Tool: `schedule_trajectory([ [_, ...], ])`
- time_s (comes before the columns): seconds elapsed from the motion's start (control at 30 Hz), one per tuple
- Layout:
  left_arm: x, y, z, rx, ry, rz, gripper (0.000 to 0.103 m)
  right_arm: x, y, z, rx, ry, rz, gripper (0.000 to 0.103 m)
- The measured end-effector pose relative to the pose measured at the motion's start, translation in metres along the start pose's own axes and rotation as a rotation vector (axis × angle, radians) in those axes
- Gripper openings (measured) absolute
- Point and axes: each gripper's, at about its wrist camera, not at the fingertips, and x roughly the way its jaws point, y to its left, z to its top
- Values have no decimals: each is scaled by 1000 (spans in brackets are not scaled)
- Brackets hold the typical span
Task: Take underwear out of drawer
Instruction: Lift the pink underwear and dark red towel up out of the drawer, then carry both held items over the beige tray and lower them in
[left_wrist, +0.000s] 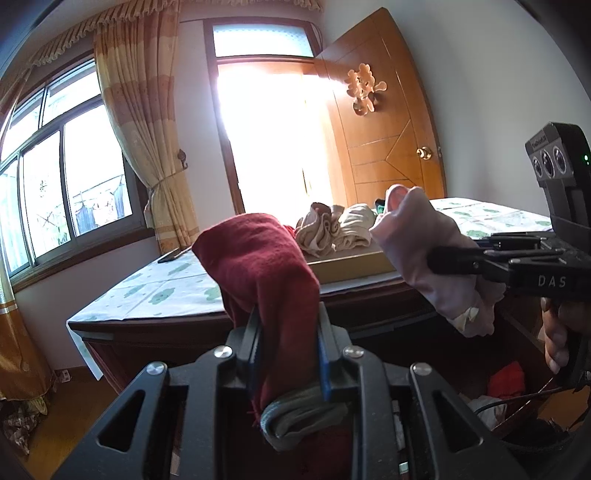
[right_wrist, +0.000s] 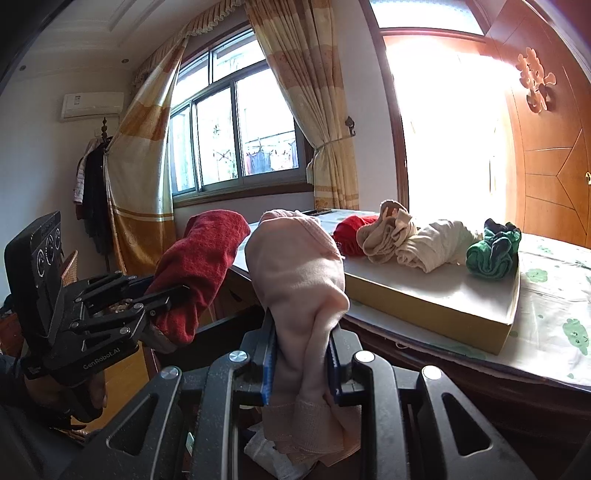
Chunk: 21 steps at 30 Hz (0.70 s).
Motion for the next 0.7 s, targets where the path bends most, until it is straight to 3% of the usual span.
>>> schedule_trajectory([
  [0.7, -7, -10, 41, 84, -115, -14, 22, -20, 4, 23, 17, -87, 8, 25],
])
